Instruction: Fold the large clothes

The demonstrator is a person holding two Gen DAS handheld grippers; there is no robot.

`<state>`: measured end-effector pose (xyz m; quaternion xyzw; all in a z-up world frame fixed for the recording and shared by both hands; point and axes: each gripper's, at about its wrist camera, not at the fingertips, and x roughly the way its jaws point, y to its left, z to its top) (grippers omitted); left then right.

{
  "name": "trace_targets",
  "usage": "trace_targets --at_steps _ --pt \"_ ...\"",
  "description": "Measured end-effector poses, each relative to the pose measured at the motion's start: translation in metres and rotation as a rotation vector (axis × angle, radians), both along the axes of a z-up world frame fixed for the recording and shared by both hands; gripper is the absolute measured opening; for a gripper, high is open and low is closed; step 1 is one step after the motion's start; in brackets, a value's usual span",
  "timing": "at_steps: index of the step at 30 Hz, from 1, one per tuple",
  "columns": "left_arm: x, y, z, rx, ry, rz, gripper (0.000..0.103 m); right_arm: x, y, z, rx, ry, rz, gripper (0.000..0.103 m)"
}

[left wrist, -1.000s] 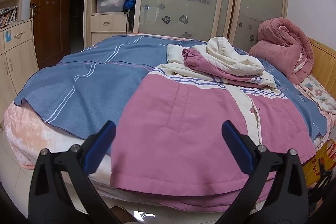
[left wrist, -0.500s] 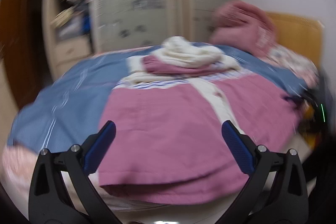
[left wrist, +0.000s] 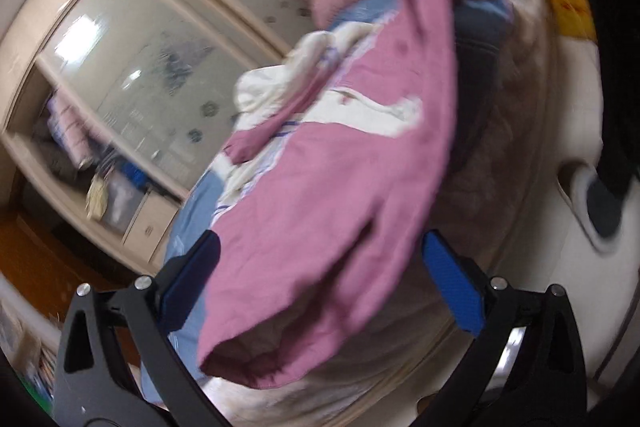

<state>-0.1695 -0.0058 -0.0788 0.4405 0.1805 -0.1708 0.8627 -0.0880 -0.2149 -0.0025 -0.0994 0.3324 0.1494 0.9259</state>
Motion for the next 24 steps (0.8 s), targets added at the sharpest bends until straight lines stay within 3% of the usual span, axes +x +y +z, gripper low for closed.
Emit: trace_targets --at_steps 3,5,9,11,12,13,14,17,20,24 --pt "-0.010 0.000 0.007 -0.005 0.015 -0.053 0.101 0.002 -0.006 0.004 0.039 -0.015 -0.005 0.007" --pt "-0.002 -0.001 0.007 -0.003 0.011 -0.028 0.101 0.002 -0.010 0.006 0.061 -0.026 -0.009 0.007" --pt "0.031 -0.004 -0.008 0.080 -0.027 0.071 0.100 -0.001 -0.015 0.010 0.089 -0.043 -0.014 0.007" --pt "0.053 0.002 -0.003 0.020 -0.009 0.131 0.078 -0.003 -0.018 0.011 0.098 -0.052 -0.020 0.007" --pt "0.065 0.007 0.003 -0.051 0.027 0.151 0.029 -0.003 -0.019 0.010 0.106 -0.051 -0.021 0.007" --pt "0.072 0.011 0.007 -0.108 0.065 0.158 0.010 -0.004 -0.020 0.009 0.110 -0.054 -0.029 0.007" --pt "0.076 0.016 0.012 -0.181 0.091 0.141 0.009 -0.004 -0.022 0.009 0.118 -0.059 -0.038 0.007" --pt "0.077 0.014 0.012 -0.189 0.081 0.139 0.007 -0.006 -0.025 0.007 0.146 -0.065 -0.055 0.007" --pt "0.081 0.021 0.016 -0.282 0.112 0.180 0.007 -0.009 -0.023 0.005 0.136 -0.078 -0.064 0.007" --pt "0.086 0.025 0.028 -0.348 0.120 0.201 0.006 -0.015 -0.023 0.011 0.154 -0.123 -0.096 0.007"
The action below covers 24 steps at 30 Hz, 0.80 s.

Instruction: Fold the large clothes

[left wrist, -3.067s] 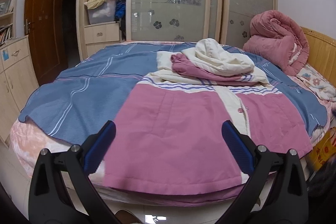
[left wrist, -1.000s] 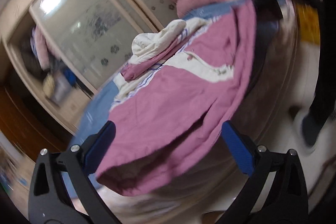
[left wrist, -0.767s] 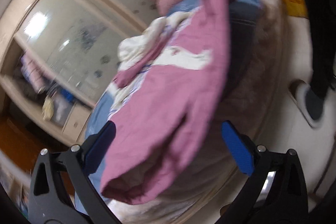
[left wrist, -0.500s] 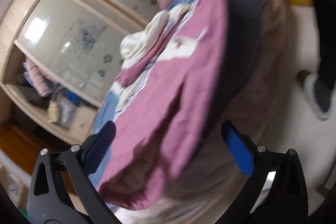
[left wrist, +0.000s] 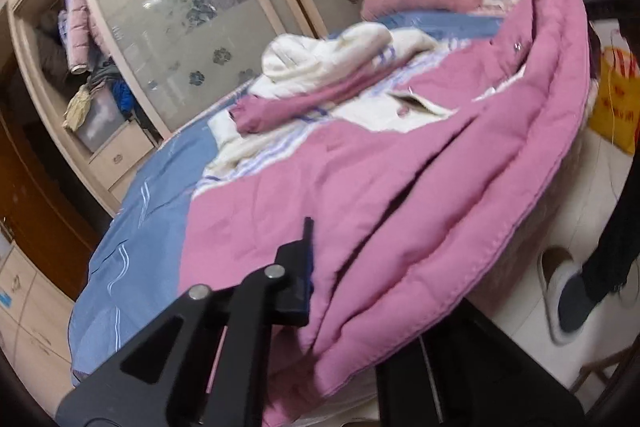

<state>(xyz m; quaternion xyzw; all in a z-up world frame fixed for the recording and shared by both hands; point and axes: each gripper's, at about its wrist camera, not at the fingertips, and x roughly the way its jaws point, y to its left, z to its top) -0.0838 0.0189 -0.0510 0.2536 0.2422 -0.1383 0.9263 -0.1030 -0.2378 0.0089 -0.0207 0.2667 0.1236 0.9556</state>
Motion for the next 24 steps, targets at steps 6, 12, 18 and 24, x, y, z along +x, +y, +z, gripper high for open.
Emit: trace_targets --at_steps 6,12,18,24 --pt "0.011 0.002 0.037 -0.087 -0.035 0.048 0.006 0.005 0.005 0.030 -0.008 -0.104 -0.046 0.007" --pt "0.056 -0.005 0.102 -0.090 -0.119 0.097 0.006 0.048 0.005 0.080 -0.017 -0.184 -0.081 0.007" --pt "0.151 -0.020 0.158 -0.081 -0.165 0.141 0.006 0.139 0.002 0.137 -0.089 -0.233 -0.122 0.006" --pt "0.277 -0.037 0.177 -0.047 -0.119 0.186 0.006 0.262 -0.011 0.153 -0.137 -0.195 -0.163 0.006"
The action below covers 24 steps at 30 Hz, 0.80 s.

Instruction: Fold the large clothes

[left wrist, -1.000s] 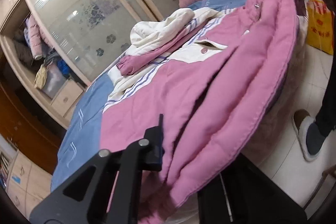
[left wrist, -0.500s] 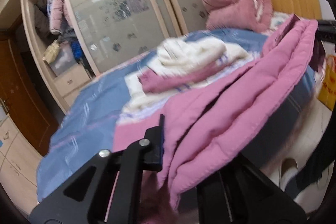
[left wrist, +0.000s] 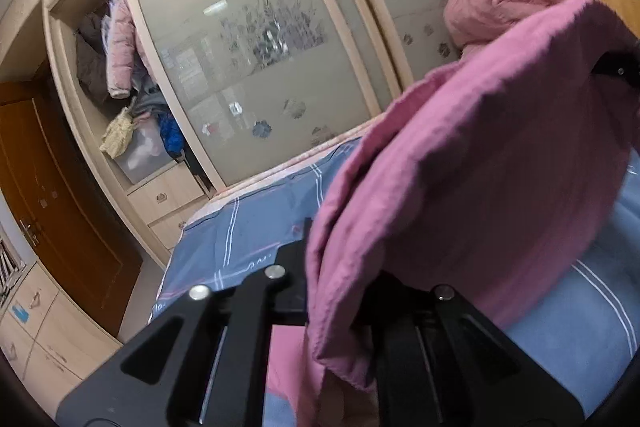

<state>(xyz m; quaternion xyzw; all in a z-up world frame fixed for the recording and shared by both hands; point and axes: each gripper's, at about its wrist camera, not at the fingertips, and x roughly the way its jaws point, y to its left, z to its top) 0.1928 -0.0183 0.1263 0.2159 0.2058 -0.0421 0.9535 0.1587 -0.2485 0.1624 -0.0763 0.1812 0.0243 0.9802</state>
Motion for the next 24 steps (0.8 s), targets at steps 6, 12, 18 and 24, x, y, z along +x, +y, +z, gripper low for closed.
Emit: trace_targets --at_steps 6,12,18,24 --pt "0.126 -0.008 -0.037 -0.008 0.135 0.003 0.007 0.121 -0.015 -0.038 -0.002 0.110 -0.027 0.007" --pt "0.199 -0.018 -0.116 -0.015 0.229 0.016 0.023 0.198 -0.022 -0.118 0.029 0.192 -0.032 0.009" --pt "0.207 -0.014 -0.125 0.059 0.039 0.133 0.101 0.209 -0.022 -0.141 0.001 0.124 -0.156 0.098" --pt "0.222 0.014 -0.038 0.003 0.014 0.088 0.101 0.203 -0.060 -0.100 0.051 -0.009 -0.309 0.102"
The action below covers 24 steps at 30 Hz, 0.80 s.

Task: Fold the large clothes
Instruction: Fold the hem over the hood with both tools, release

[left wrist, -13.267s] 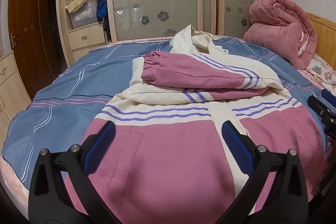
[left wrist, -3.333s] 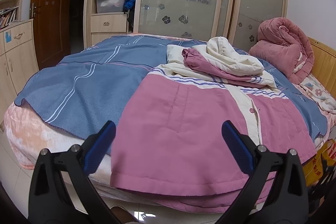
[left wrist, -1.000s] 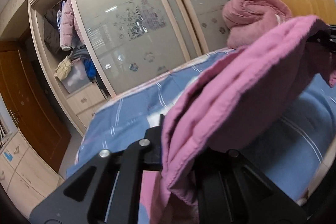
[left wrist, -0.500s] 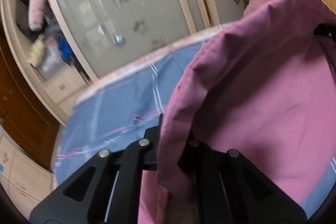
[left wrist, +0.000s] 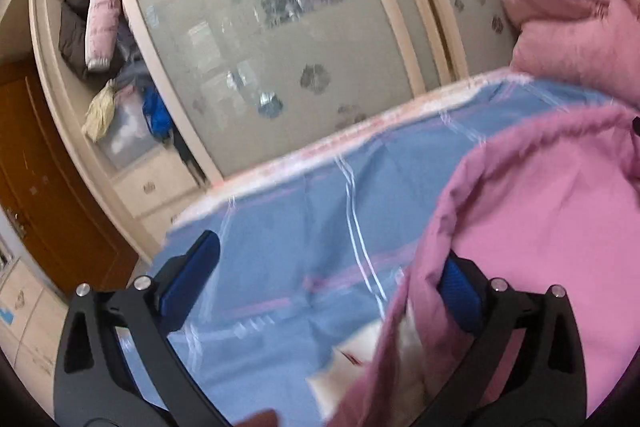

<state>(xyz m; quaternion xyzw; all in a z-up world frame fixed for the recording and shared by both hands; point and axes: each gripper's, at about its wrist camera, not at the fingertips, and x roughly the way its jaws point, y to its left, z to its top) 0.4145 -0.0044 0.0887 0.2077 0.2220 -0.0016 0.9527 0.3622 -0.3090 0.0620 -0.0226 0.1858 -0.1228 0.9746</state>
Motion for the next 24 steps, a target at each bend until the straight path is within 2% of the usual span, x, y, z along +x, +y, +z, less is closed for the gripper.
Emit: trace_targets --at_steps 2,4,5,8,12,14,15,17,18,19,22,24 --pt "0.002 -0.004 0.025 0.083 0.011 -0.056 0.101 -0.004 -0.020 0.021 0.002 -0.039 -0.066 0.102" --pt "0.018 -0.005 0.039 0.174 0.126 -0.102 0.101 -0.007 -0.039 0.040 0.022 -0.063 -0.113 0.102" --pt "0.019 -0.003 0.042 0.196 0.142 -0.110 0.101 -0.012 -0.047 0.049 0.060 -0.072 -0.109 0.102" --pt "0.024 -0.017 0.051 0.314 0.147 -0.113 0.101 -0.032 -0.053 0.064 0.163 -0.102 -0.053 0.102" --pt "0.032 -0.040 0.043 0.470 0.200 -0.169 0.101 -0.042 -0.029 0.062 0.151 -0.070 0.061 0.102" --pt "0.034 -0.049 0.038 0.542 0.157 -0.157 0.101 -0.039 -0.014 0.052 0.150 -0.024 0.143 0.102" --pt "0.036 -0.050 0.041 0.539 0.132 -0.139 0.101 -0.037 -0.007 0.046 0.168 0.003 0.198 0.102" --pt "0.045 -0.040 0.057 0.393 0.095 -0.104 0.101 -0.037 0.002 0.036 0.202 0.049 0.260 0.102" --pt "0.050 -0.028 0.071 0.260 0.072 -0.064 0.101 -0.040 0.006 0.031 0.214 0.057 0.266 0.102" --pt "0.053 -0.018 0.079 0.161 0.065 -0.043 0.101 -0.043 0.009 0.027 0.230 0.053 0.273 0.102" --pt "0.042 0.037 0.101 -0.299 0.026 -0.020 0.101 -0.063 0.011 0.022 0.288 0.000 0.275 0.102" --pt "0.027 0.050 0.093 -0.451 0.055 -0.062 0.101 -0.077 0.014 0.019 0.316 -0.026 0.261 0.102"
